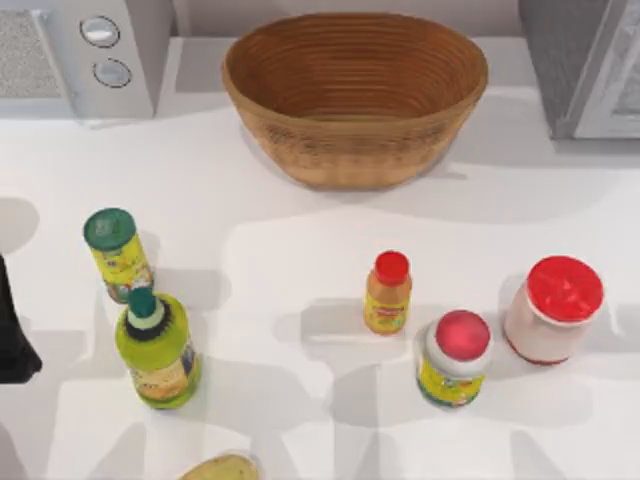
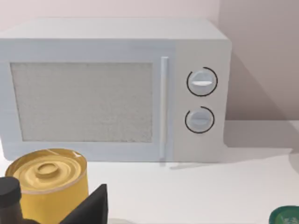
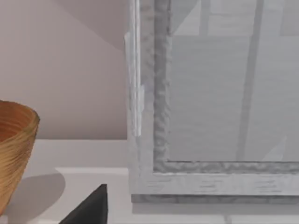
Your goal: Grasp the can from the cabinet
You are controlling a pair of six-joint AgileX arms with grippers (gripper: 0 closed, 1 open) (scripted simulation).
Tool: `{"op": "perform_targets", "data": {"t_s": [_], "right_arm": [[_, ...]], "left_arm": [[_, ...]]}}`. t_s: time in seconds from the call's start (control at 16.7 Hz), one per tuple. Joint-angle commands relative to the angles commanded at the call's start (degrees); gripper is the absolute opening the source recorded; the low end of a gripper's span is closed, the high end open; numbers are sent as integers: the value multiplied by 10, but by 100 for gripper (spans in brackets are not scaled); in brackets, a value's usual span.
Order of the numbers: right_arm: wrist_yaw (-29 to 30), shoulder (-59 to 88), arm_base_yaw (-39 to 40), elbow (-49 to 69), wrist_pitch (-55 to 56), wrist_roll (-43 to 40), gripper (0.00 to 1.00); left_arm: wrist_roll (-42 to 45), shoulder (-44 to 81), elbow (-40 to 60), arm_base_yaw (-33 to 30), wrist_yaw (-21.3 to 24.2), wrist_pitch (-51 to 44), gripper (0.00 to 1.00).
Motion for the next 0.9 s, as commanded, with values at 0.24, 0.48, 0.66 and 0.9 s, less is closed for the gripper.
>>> {"op": "perform_targets", "data": {"t_s": [0.24, 0.48, 0.66, 0.9], "right_arm": [[21, 143, 20, 181, -45, 1, 100], [46, 310, 42, 399, -100, 3, 100], [65, 432, 58, 561, -139, 4, 100], [84, 563, 76, 744, -181, 6, 100]], "left_arm": [[0, 0, 0, 0, 0, 0, 100], [0, 0, 0, 0, 0, 0, 100], [0, 0, 0, 0, 0, 0, 100], [0, 0, 0, 0, 0, 0, 100]]}}
